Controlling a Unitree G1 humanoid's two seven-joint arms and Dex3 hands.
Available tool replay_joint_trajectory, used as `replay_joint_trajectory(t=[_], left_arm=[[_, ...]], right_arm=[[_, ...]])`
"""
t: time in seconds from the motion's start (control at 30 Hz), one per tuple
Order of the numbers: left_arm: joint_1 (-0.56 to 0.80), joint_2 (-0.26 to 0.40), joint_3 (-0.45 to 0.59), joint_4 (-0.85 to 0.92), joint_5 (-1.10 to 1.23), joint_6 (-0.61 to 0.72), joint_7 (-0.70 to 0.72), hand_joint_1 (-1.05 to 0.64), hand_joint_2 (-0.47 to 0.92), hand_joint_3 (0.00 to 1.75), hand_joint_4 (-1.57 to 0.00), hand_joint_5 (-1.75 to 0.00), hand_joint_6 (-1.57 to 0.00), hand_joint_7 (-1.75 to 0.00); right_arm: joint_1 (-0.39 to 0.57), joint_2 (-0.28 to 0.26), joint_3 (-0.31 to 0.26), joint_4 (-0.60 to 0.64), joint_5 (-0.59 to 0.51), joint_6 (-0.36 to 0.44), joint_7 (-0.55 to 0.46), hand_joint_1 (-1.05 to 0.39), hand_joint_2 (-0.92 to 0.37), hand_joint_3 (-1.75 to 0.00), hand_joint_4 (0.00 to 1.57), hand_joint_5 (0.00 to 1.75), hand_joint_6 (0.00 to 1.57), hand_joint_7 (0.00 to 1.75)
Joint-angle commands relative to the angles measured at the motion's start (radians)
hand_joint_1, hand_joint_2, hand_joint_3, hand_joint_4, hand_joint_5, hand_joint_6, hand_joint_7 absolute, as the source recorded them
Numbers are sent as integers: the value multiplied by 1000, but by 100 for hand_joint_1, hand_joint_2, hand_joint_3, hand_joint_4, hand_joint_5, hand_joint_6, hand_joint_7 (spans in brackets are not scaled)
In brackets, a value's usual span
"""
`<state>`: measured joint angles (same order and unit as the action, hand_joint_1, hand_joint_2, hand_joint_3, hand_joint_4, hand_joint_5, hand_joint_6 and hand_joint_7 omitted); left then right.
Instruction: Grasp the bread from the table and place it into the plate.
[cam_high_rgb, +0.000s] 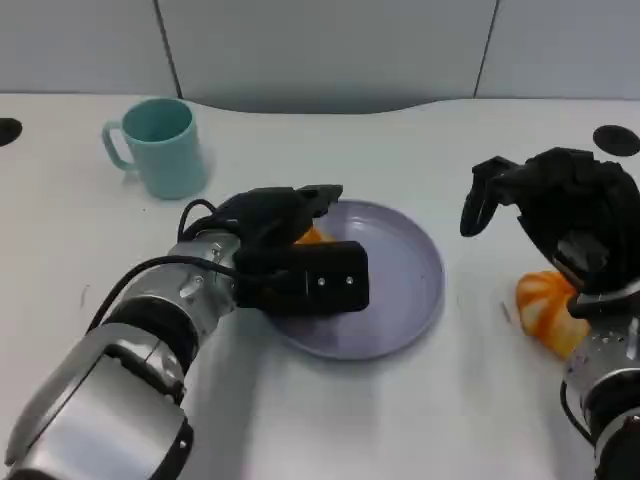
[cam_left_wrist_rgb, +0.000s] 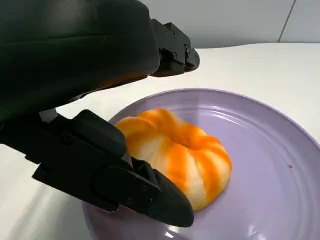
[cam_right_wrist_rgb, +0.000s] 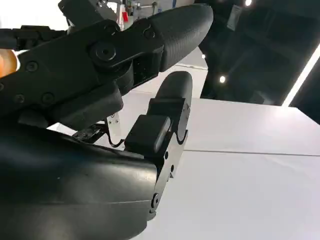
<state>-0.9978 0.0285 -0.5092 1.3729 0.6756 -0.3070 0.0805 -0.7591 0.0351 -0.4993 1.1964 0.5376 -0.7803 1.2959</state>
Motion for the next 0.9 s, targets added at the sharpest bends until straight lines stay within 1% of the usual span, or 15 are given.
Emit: replay_joint_trajectory(t=[0.03, 0.1, 0.13, 0.2, 0.27, 0.33, 0.43, 0.47, 0.57, 0.6, 0.63, 0.67, 0.77, 0.9], left_arm=[[-26, 15, -5, -5, 7, -12, 16, -103, 87, 1, 0, 0, -9, -5], [-26, 15, -5, -5, 7, -13, 17, -103, 87, 0, 0, 0, -9, -5], [-28, 19, -10, -9, 11, -24, 29, -103, 87, 0, 0, 0, -9, -5], [-30, 37, -19, -19, 19, -64, 49, -102, 86, 0, 0, 0, -11, -7], [-30, 79, -22, -36, 23, -123, 71, -103, 87, 1, 0, 0, -13, -8], [-26, 131, -6, -53, 7, -179, 77, -105, 91, 2, 0, 0, -14, -9], [-3, 202, 31, -70, -29, -245, 79, -105, 91, 2, 0, 0, -13, -10], [5, 222, 42, -74, -39, -261, 77, -105, 90, 1, 0, 0, -13, -10], [41, 317, 75, -89, -67, -302, 49, -105, 91, 1, 0, 0, -12, -10], [49, 335, 81, -93, -71, -310, 45, -105, 91, 2, 0, 0, -12, -10], [54, 343, 84, -96, -73, -314, 44, -105, 91, 2, 0, 0, -12, -11], [69, 365, 88, -99, -75, -320, 48, -105, 92, 2, 0, 0, -12, -11], [97, 404, 95, -106, -83, -330, 53, -105, 92, 1, 0, 0, -11, -11], [107, 421, 96, -116, -81, -330, 59, -102, 89, 0, 0, 0, -12, -13]], right_arm=[[-8, -9, 3, 4, -5, 3, -17, -49, -92, -1, 66, 148, 95, 39], [-7, -9, 6, 3, -5, 4, -19, -49, -92, -1, 66, 148, 95, 39], [-7, -9, 5, 5, -2, 12, -15, -49, -92, -1, 66, 148, 95, 39], [-2, -10, 14, 5, -14, 17, -38, -50, -91, 0, 67, 148, 96, 40], [7, -5, 23, 2, -26, 10, -60, -48, -89, 0, 69, 143, 98, 41], [12, 0, 26, -4, -28, 3, -55, -47, -89, 0, 70, 140, 98, 41], [15, -1, 30, -6, -26, 6, -42, -47, -89, 0, 69, 139, 98, 42], [16, -1, 32, -7, -26, 4, -38, -47, -90, 0, 69, 137, 97, 43], [18, 2, 32, -8, -24, -8, -38, -47, -90, 0, 72, 133, 97, 45], [18, 3, 33, -8, -25, -9, -41, -48, -90, 0, 73, 132, 97, 45], [19, 3, 34, -9, -25, -9, -43, -48, -90, 0, 74, 131, 97, 45], [16, 2, 33, -6, -23, -2, -39, -48, -90, 0, 74, 130, 97, 46], [12, -1, 35, 1, -24, 3, -36, -48, -90, 0, 74, 133, 96, 46], [11, -6, 44, 1, -34, 4, -50, -47, -90, 0, 73, 134, 96, 46]])
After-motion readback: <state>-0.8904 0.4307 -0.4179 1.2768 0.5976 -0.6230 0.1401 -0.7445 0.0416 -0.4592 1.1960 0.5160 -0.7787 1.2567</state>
